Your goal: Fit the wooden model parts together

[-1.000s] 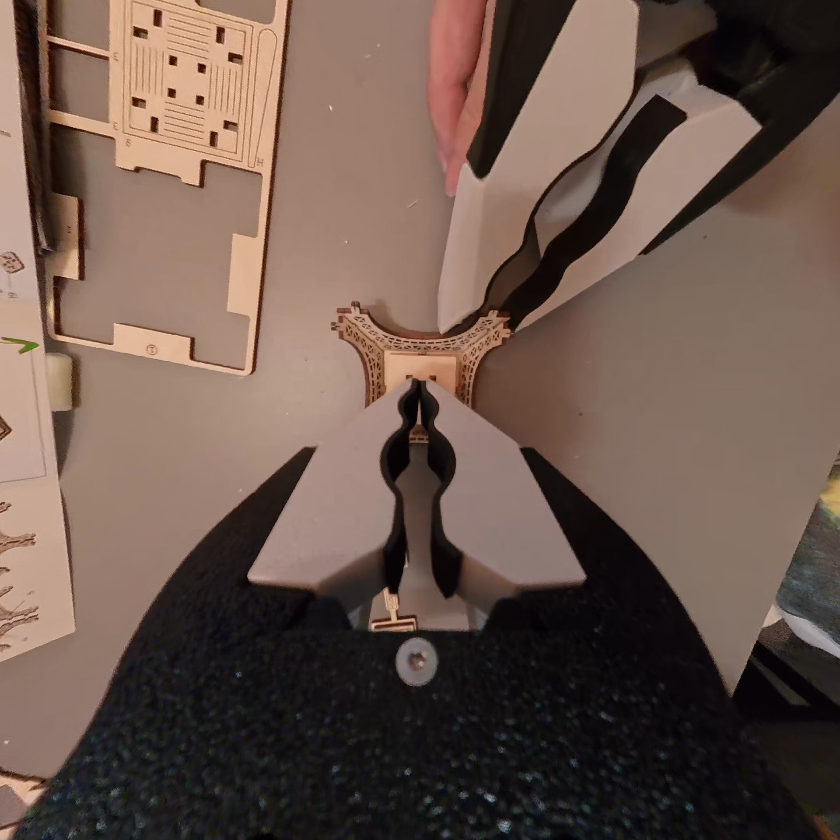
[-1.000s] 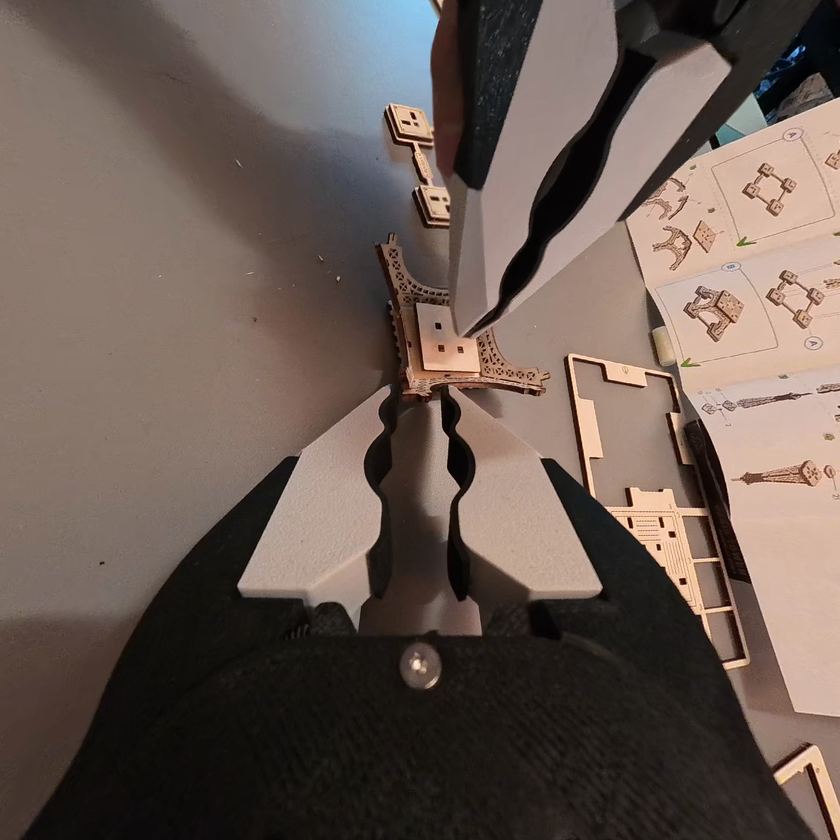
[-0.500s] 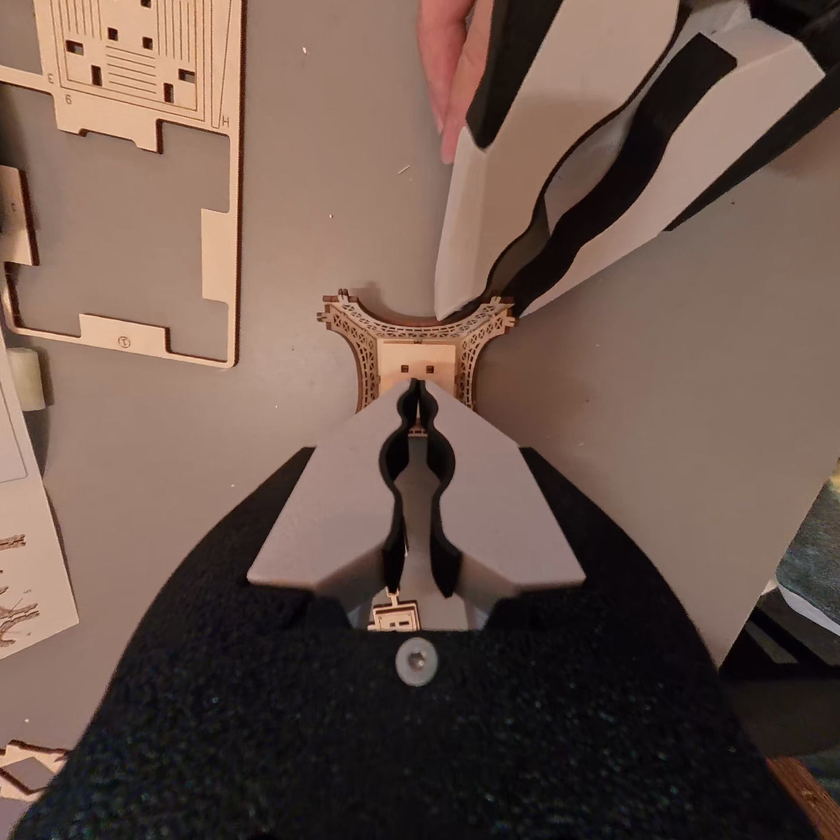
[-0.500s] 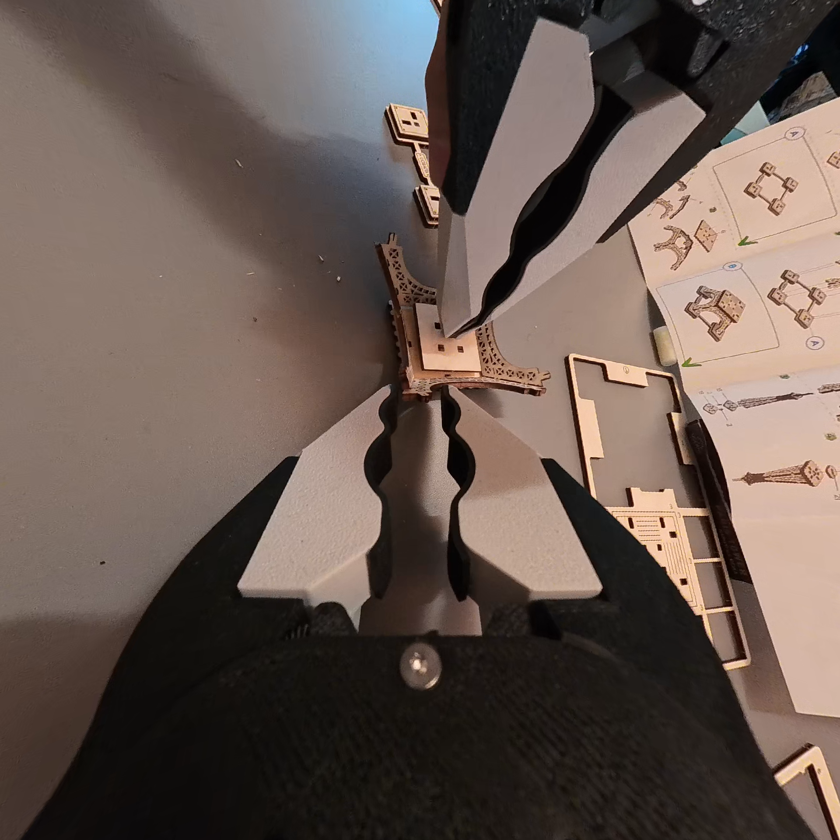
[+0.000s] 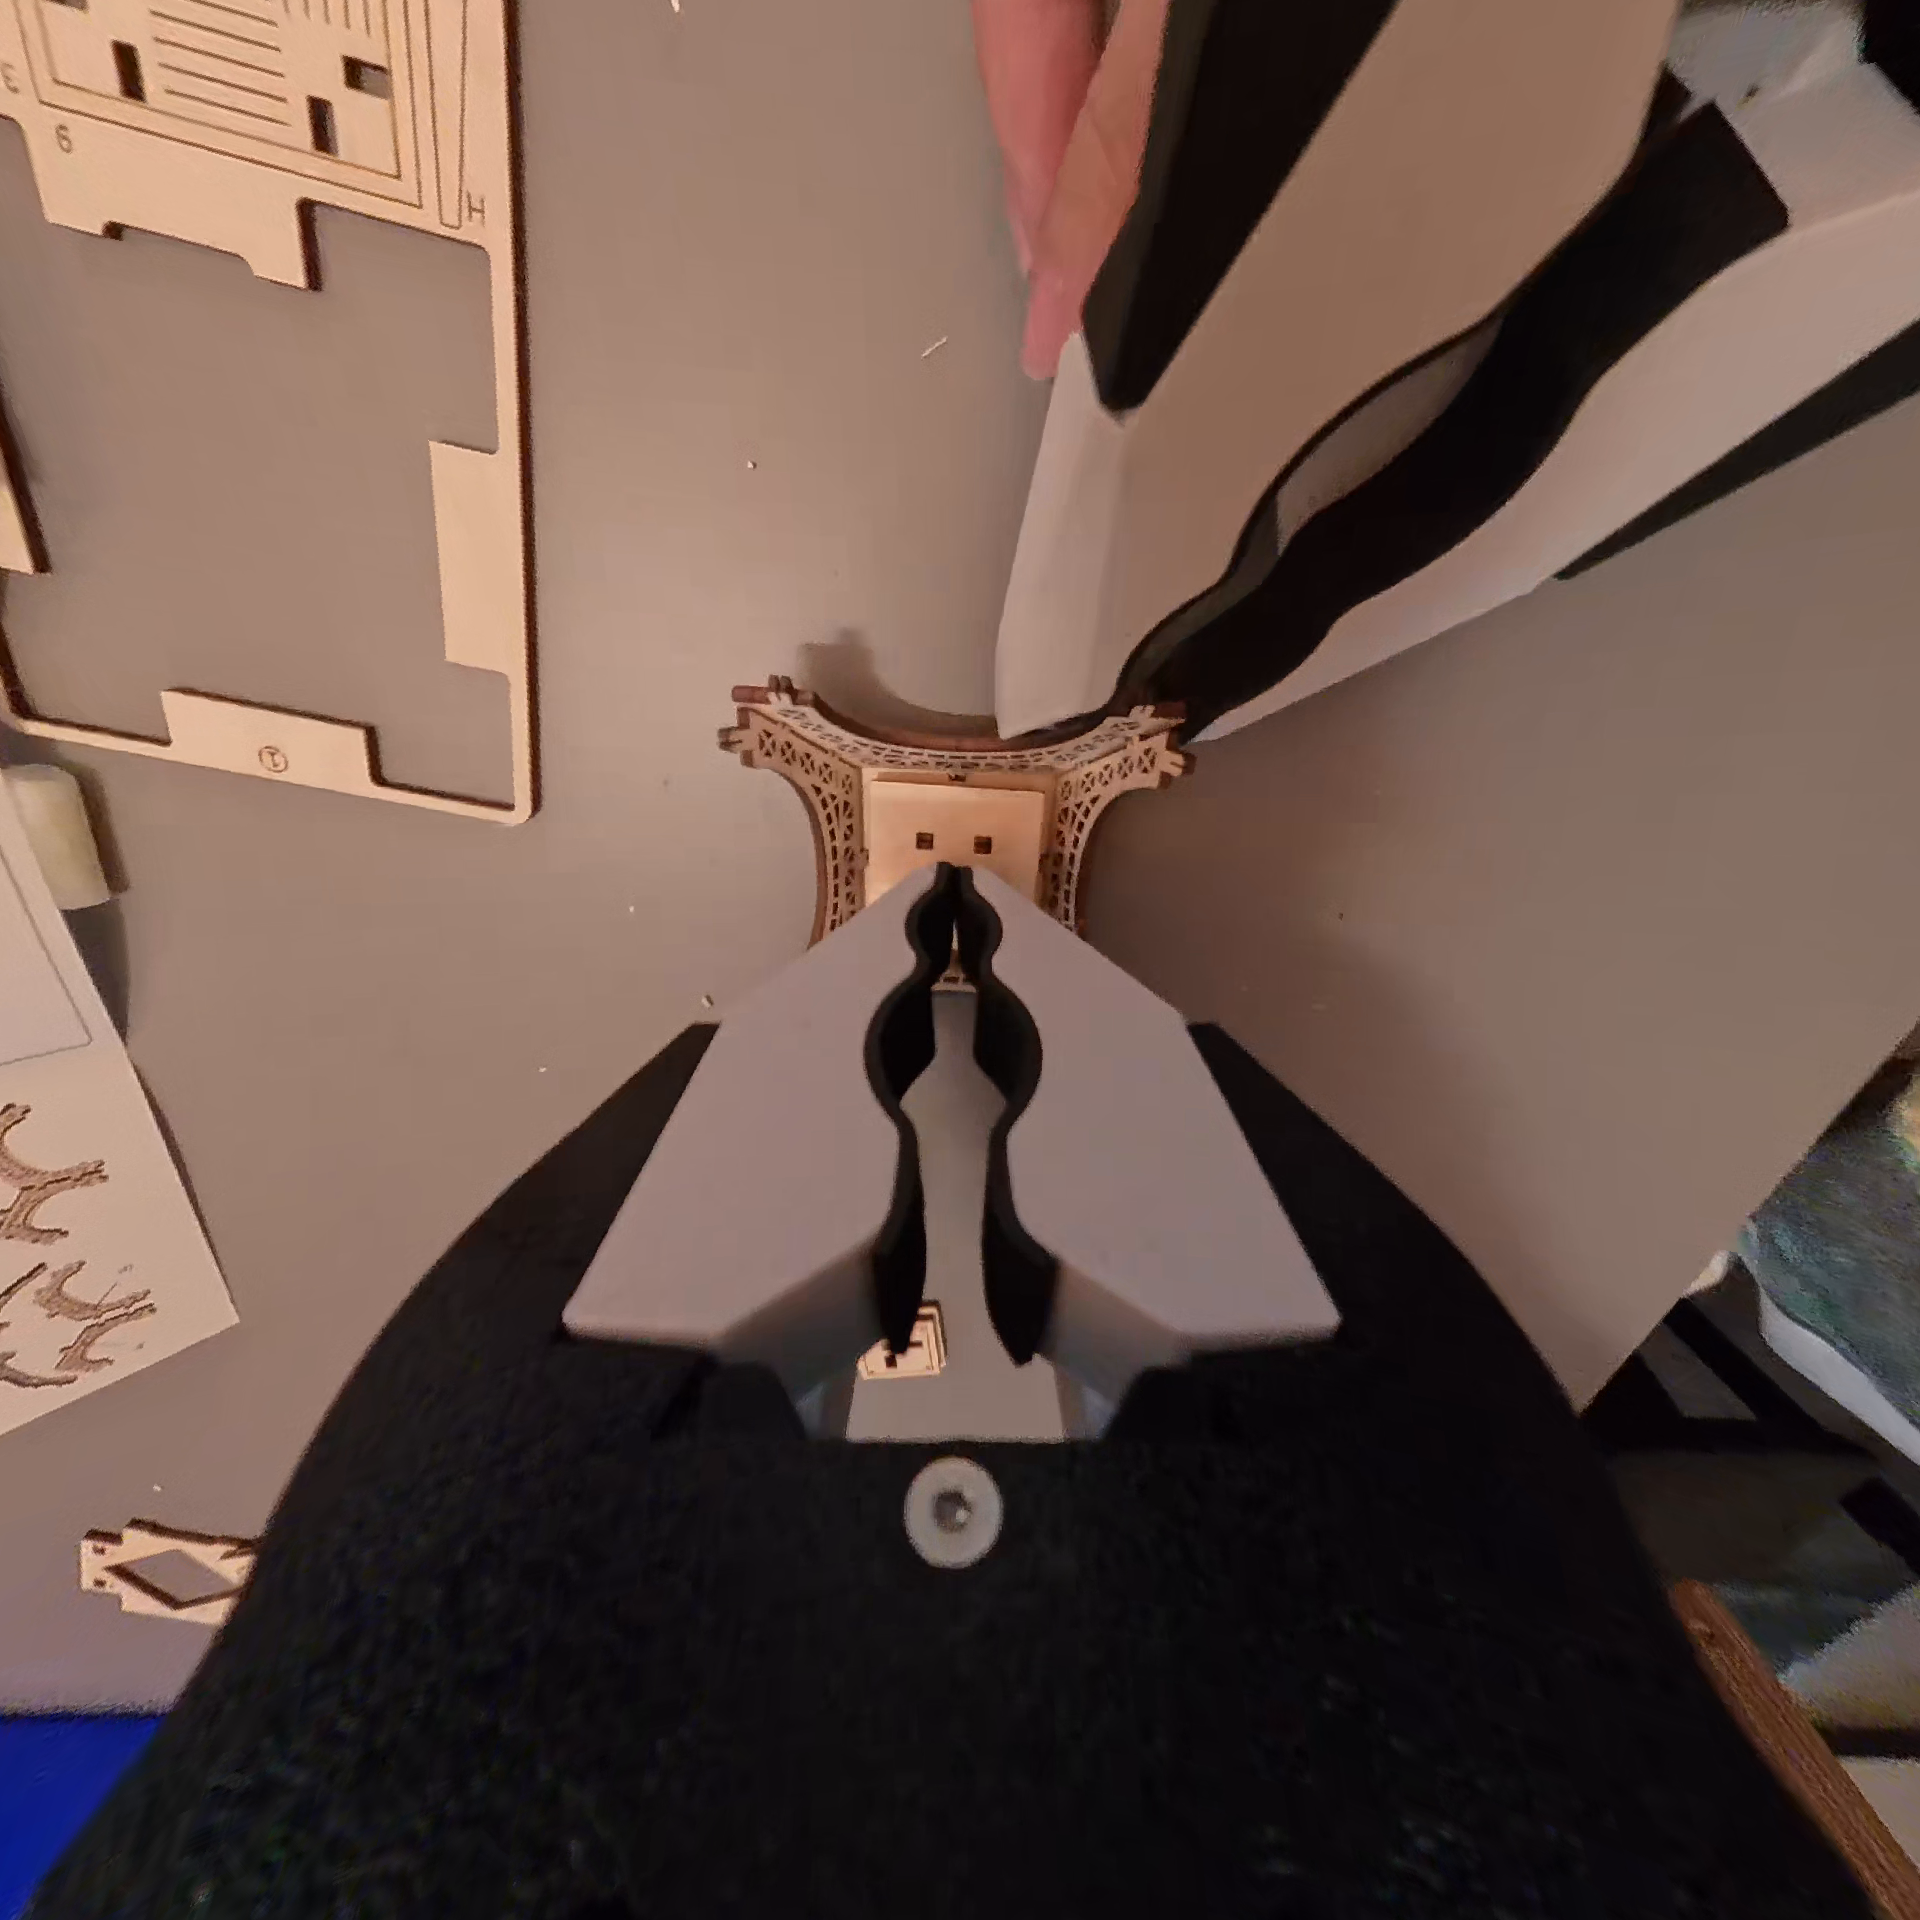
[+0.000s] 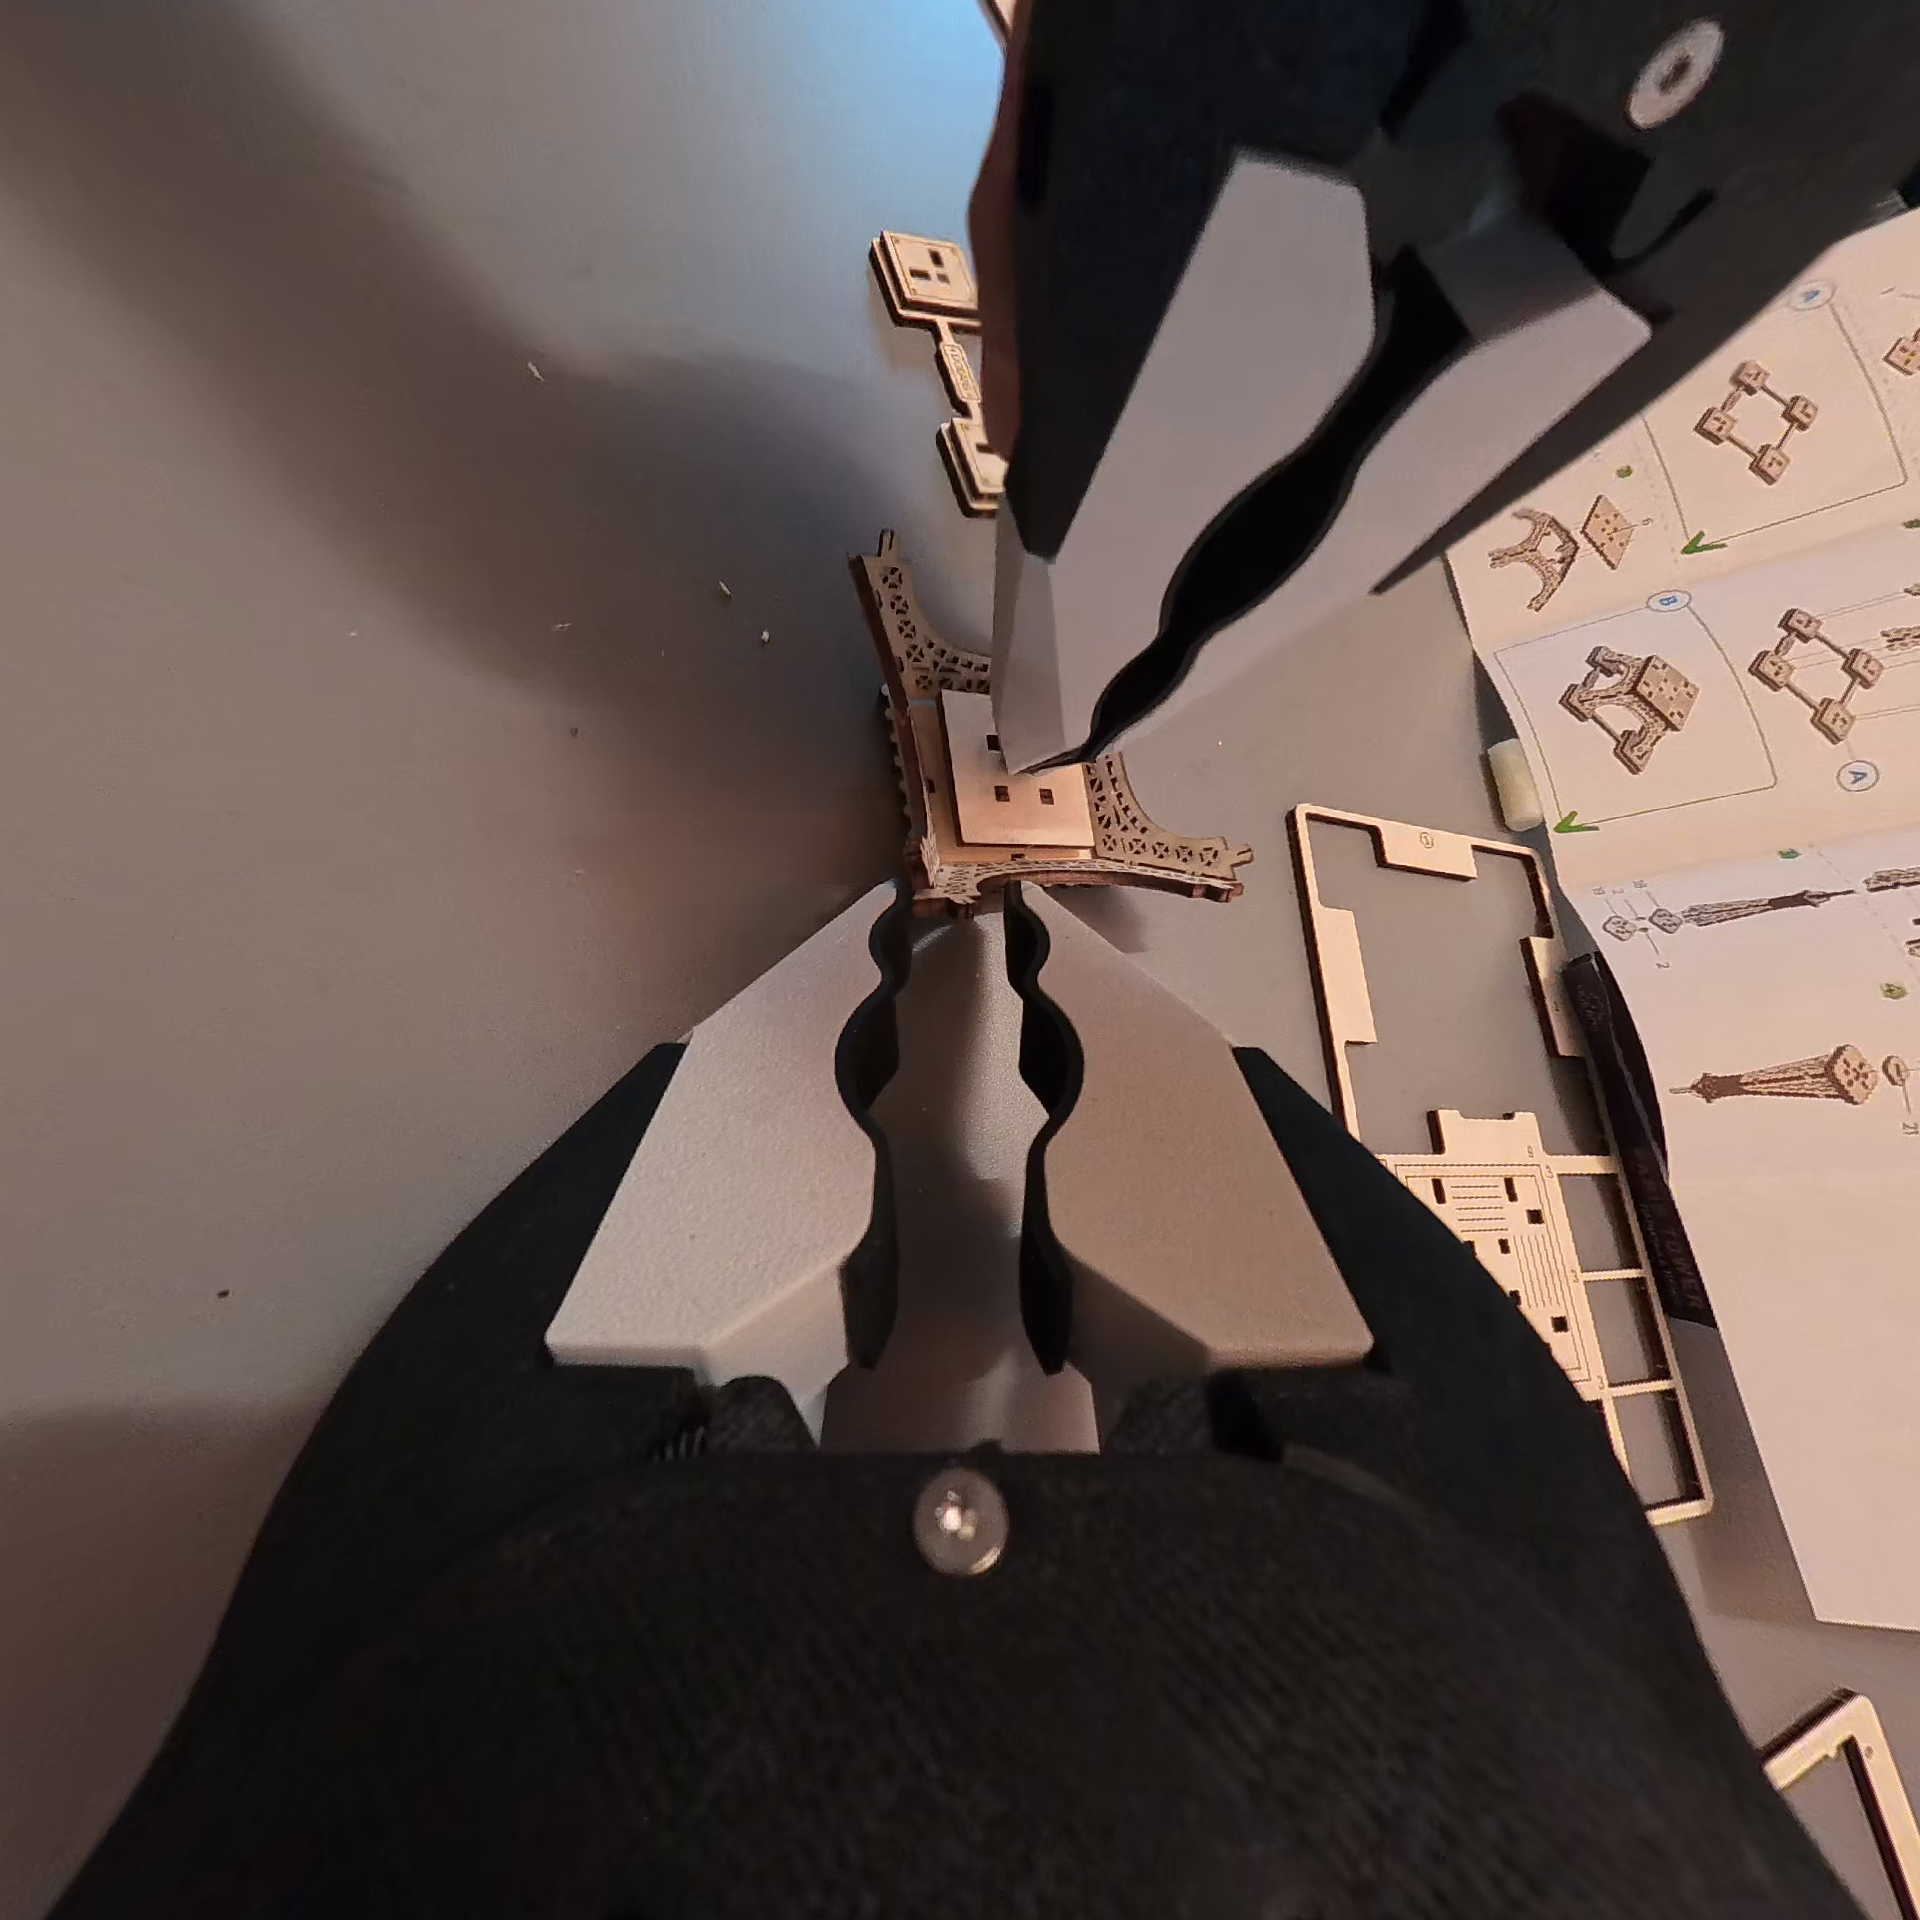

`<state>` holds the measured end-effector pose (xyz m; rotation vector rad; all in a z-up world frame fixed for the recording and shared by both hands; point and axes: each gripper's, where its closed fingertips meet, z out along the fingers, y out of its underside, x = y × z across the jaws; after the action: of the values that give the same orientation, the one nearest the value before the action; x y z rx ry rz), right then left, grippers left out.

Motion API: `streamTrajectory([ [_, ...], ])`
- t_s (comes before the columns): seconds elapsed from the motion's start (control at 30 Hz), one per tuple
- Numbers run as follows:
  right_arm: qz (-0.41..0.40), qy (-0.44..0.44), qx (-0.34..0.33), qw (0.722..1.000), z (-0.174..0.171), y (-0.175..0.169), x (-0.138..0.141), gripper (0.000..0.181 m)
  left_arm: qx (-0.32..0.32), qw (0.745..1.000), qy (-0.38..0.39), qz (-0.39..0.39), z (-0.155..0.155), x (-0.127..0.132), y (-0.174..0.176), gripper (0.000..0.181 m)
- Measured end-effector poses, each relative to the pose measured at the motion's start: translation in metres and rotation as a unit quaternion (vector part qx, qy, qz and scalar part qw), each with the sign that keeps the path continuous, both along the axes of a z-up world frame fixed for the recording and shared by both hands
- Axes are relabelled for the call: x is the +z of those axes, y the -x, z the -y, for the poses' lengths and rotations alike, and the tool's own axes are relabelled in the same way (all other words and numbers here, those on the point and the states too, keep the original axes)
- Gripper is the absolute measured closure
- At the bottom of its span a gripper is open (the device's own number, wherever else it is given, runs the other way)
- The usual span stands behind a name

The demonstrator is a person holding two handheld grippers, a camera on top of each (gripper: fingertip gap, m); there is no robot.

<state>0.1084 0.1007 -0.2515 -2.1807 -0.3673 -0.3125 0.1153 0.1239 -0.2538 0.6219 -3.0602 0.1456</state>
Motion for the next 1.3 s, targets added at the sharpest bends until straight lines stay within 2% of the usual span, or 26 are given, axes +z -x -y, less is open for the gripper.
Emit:
streamTrajectory([
  [0.03,0.000,0.000,0.000,1.000,0.000,0.000,0.000,0.166,0.002,1.000,-0.005,-0.008,0.000,0.000,0.000,0.181],
  [0.23,0.003,0.000,-0.001,1.000,0.000,0.000,0.000,0.167,0.014,0.999,-0.007,-0.046,0.000,0.000,0.000,0.181],
  [0.57,0.006,-0.001,-0.002,1.000,0.000,0.000,0.000,0.167,0.058,0.998,0.000,-0.025,0.000,-0.001,0.000,0.181],
  [0.77,0.010,-0.003,-0.002,1.000,0.000,0.001,0.001,0.167,0.078,0.996,-0.004,-0.040,0.000,-0.001,-0.001,0.181],
  [0.93,0.014,-0.025,0.012,1.000,-0.003,0.007,0.007,0.153,0.085,0.994,-0.017,-0.060,0.000,-0.001,-0.001,0.181],
  [1.07,0.032,-0.043,0.010,0.999,-0.008,0.003,0.012,0.162,0.090,0.994,-0.012,-0.060,0.000,-0.001,-0.001,0.181],
  [1.3,0.057,-0.039,0.016,0.998,-0.007,0.003,0.009,0.164,0.109,0.992,0.004,-0.067,0.001,0.000,-0.001,0.181],
])
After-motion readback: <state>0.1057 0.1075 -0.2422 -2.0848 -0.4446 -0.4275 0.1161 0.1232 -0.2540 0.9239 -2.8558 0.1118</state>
